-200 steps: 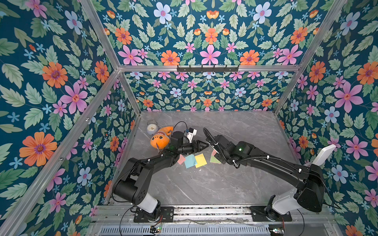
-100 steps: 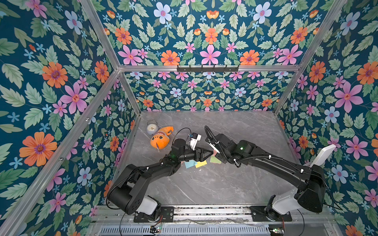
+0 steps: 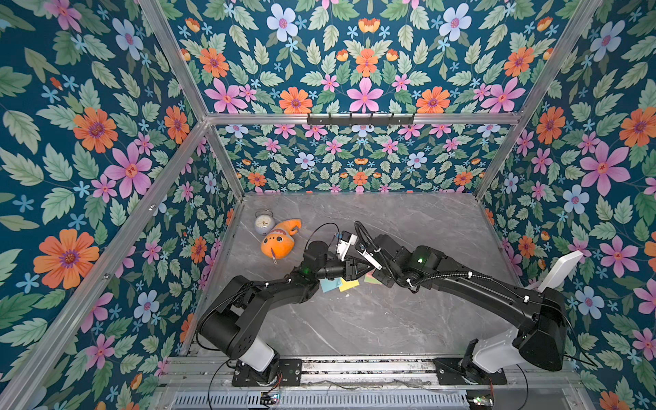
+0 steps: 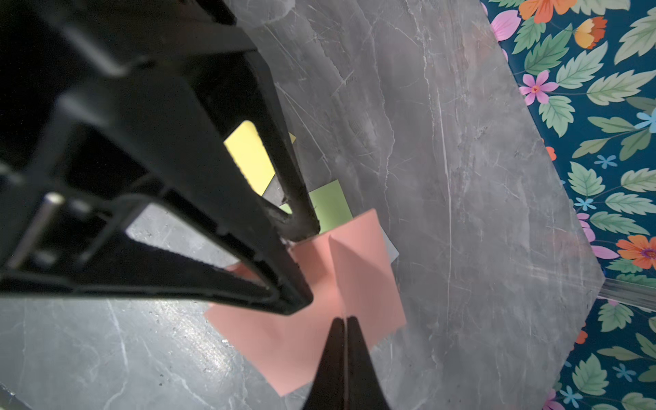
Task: Tear off pages from different memo pads
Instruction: Tear off the paper from the memo pad.
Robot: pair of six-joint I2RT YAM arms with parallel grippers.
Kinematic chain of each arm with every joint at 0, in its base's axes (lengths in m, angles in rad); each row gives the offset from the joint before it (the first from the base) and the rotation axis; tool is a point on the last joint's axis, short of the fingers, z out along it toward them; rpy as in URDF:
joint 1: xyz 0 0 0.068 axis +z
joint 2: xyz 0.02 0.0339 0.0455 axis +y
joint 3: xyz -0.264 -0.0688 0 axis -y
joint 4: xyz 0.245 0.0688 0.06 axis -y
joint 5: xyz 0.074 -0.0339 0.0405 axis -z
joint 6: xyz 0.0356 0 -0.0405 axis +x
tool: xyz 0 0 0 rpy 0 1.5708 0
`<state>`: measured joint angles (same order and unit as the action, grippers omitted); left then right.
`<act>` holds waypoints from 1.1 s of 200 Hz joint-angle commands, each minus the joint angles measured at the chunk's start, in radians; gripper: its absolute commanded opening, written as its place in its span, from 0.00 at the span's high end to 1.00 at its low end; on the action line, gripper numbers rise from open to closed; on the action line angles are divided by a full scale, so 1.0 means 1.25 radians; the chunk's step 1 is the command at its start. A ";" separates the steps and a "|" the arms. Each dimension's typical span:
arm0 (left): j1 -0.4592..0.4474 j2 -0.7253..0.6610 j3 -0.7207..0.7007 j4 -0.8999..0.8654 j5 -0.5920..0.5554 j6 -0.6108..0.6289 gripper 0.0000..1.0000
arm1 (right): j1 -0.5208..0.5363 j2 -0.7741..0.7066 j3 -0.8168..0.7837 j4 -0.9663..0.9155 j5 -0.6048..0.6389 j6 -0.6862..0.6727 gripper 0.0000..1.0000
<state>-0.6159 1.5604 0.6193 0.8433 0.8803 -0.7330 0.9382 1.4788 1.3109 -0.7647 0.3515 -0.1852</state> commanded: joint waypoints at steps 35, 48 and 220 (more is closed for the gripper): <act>-0.005 0.024 0.003 0.047 0.041 -0.017 0.88 | -0.001 -0.010 -0.001 0.003 0.010 0.020 1.00; -0.005 0.030 0.005 0.047 0.045 -0.021 0.92 | -0.004 -0.011 0.000 0.002 0.010 0.022 1.00; -0.009 0.065 0.045 -0.042 0.006 -0.008 1.00 | -0.320 -0.038 -0.009 -0.024 0.002 0.113 1.00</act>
<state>-0.6231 1.6245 0.6559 0.7982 0.9051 -0.7315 0.6037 1.4002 1.2968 -0.7746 0.3557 -0.1036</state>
